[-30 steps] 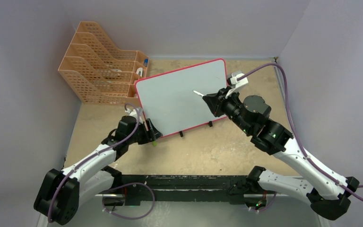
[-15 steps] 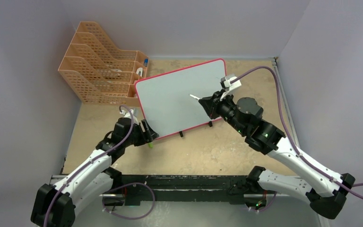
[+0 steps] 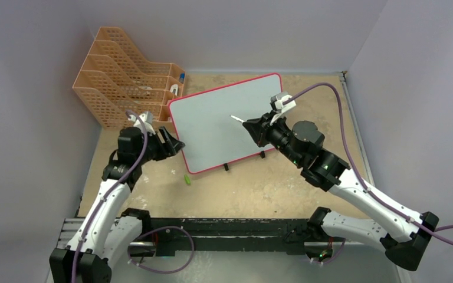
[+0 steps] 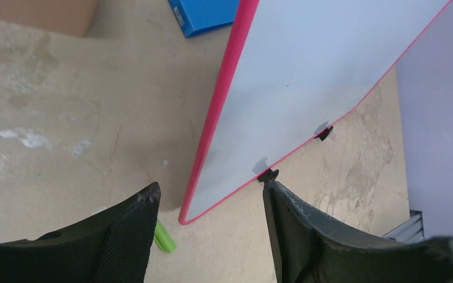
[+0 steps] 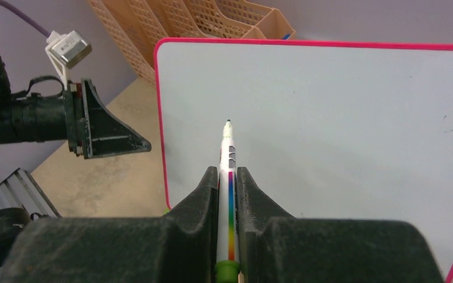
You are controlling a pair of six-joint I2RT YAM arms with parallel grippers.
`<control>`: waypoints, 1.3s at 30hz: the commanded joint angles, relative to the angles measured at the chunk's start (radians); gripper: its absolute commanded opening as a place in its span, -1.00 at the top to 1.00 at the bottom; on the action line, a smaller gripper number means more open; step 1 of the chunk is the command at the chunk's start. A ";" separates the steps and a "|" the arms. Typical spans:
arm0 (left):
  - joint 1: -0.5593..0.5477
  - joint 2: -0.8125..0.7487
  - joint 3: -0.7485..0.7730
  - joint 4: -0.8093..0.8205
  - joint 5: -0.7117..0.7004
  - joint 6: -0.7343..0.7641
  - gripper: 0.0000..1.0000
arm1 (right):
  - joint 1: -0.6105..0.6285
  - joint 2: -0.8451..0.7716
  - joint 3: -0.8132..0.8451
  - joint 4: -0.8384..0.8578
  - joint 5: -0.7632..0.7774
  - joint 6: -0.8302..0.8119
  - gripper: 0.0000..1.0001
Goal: Write a sentence on the whiteboard
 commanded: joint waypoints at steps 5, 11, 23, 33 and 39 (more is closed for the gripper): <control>0.183 0.076 0.157 0.053 0.379 0.210 -0.23 | 0.000 0.016 -0.029 0.120 -0.037 -0.033 1.00; 0.352 0.164 0.146 0.240 0.628 0.151 -0.17 | 0.005 0.042 -0.032 0.149 -0.058 -0.049 1.00; 0.404 0.359 0.193 0.425 0.792 0.123 -0.02 | 0.028 0.097 -0.009 0.199 -0.070 -0.079 1.00; 0.424 0.536 0.231 0.548 0.950 0.122 0.14 | 0.044 0.149 -0.010 0.253 -0.080 -0.077 1.00; 0.424 0.582 0.224 0.708 1.057 0.055 0.24 | 0.050 0.175 -0.007 0.269 -0.084 -0.077 1.00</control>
